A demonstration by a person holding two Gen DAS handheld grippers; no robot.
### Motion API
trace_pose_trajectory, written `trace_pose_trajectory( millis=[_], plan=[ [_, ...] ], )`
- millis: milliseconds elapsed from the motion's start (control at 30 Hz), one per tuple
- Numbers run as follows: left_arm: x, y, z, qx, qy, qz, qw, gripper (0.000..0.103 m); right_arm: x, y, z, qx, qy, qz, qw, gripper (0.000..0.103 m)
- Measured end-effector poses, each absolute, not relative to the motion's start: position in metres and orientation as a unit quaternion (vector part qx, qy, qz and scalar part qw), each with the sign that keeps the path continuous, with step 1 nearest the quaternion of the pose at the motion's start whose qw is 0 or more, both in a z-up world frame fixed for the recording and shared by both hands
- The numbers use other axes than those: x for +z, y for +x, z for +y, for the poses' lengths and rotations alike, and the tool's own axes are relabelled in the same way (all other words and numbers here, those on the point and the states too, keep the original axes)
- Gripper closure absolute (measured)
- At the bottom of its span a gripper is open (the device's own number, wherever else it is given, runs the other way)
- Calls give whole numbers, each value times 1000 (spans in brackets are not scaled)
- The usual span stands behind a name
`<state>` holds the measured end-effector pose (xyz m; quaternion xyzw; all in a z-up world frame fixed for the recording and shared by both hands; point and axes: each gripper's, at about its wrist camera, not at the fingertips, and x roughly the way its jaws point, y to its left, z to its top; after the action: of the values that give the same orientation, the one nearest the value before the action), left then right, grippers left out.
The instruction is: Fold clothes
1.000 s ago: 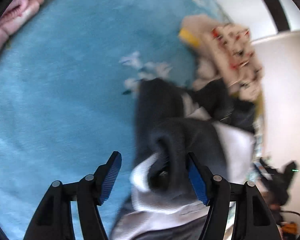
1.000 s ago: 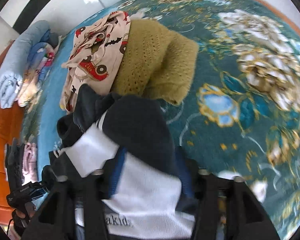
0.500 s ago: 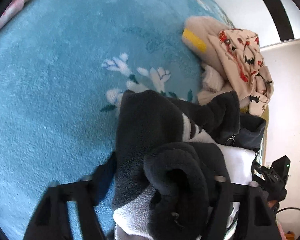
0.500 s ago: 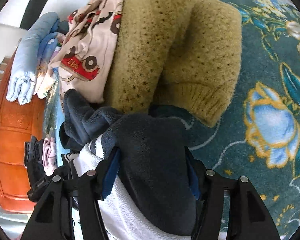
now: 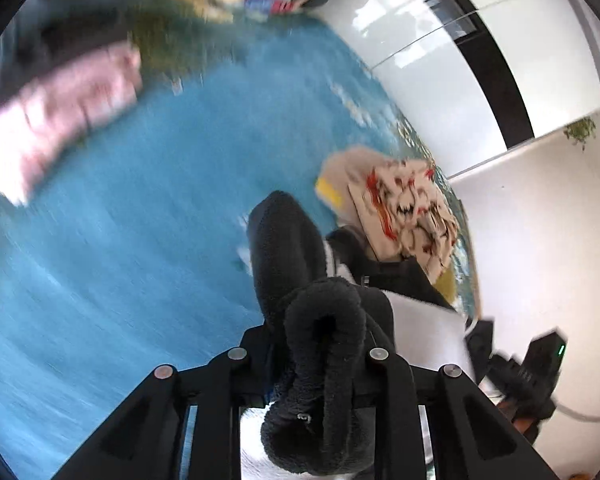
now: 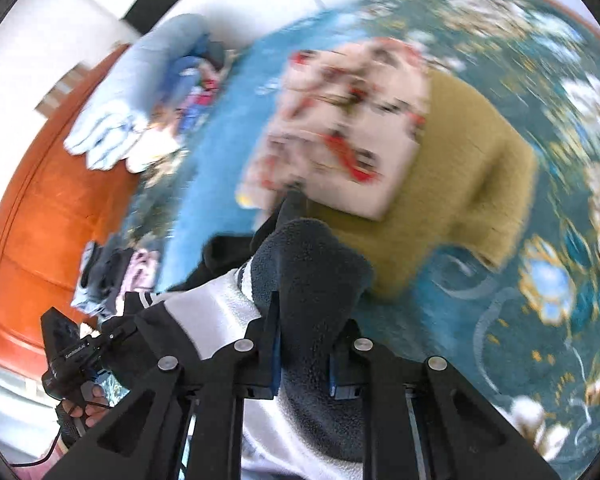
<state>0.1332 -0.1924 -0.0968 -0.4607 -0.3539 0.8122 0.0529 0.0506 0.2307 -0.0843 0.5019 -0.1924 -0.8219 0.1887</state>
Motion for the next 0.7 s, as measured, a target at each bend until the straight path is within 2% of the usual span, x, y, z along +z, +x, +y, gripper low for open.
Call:
trace_pose_trajectory(
  millis=[133, 300, 400, 500, 567, 700],
  plan=[
    [-76, 133, -227, 841, -439, -315, 28, 76, -103, 11, 184, -816, 518, -169, 194, 86],
    [-145, 95, -252, 793, -525, -308, -10, 74, -149, -36, 132, -800, 559, -132, 174, 86],
    [-174, 96, -262, 770, -550, -323, -18, 65, -172, -58, 106, -792, 577, -113, 164, 85],
    [-168, 118, -272, 769, -523, -368, 2, 38, -166, -53, 106, -800, 568, -99, 166, 77],
    [-166, 133, -276, 764, -519, -383, 11, 37, -158, -45, 116, -803, 564, -104, 162, 68],
    [-175, 175, -270, 749, -557, -359, 16, 37, -143, -6, 158, -801, 564, -139, 144, 60]
  ],
)
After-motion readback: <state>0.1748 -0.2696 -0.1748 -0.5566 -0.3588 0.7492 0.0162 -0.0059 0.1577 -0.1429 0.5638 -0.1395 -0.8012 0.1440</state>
